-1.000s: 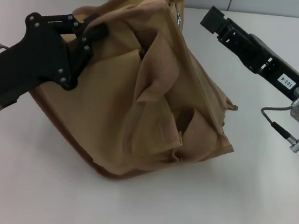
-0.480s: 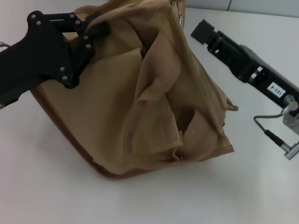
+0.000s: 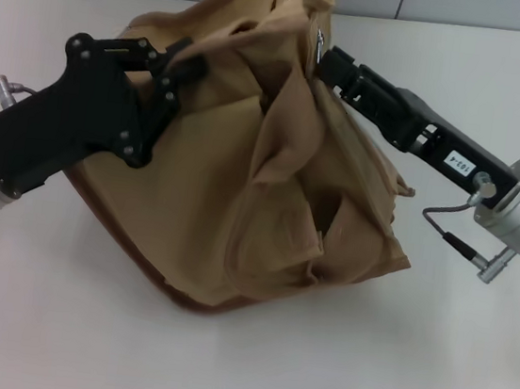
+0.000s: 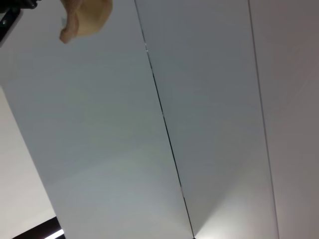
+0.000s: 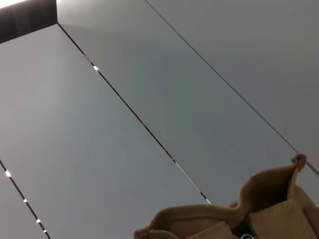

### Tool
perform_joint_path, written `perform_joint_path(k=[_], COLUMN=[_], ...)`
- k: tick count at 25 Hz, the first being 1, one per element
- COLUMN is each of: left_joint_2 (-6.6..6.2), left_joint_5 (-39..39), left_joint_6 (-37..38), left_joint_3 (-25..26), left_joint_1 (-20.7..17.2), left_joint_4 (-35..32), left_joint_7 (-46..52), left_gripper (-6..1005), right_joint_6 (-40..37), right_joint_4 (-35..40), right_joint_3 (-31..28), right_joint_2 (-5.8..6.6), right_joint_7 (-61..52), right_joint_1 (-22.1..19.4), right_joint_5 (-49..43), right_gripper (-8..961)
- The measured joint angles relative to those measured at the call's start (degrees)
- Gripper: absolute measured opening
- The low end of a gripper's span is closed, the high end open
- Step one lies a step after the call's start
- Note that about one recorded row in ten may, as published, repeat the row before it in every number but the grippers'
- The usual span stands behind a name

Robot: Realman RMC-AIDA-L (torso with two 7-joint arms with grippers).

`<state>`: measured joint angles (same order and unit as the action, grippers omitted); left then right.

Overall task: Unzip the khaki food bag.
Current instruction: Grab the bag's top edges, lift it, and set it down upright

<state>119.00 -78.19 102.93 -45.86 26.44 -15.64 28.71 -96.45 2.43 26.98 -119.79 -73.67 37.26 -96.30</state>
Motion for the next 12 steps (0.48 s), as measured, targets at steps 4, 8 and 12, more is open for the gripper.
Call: perform_joint_path(k=[4,8,12], left_joint_2=[0.05,0.09,0.09], left_joint_5=[0.1,0.0,0.0], left_joint_6=[0.0,0.5,1.1], left_joint_3=[-0.3,-0.4,-0.4], left_joint_1=[0.0,0.0,0.0], left_joint_4=[0.0,0.0,0.0], left_joint_7=[0.0,0.0,0.0], left_gripper=[60,60,60], right_joint_6=[2.1,3.3,4.0], right_joint_4=[-1.4,-2.4,-2.7], right_joint_3=[0.3,0.7,0.7], right_joint_2=[0.0,0.0,-0.09], right_joint_7=[0.9,1.8,2.1], right_joint_1=[0.6,1.2,1.3], right_joint_5=[-0.2,-0.2,-0.2], right_gripper=[510,508,506])
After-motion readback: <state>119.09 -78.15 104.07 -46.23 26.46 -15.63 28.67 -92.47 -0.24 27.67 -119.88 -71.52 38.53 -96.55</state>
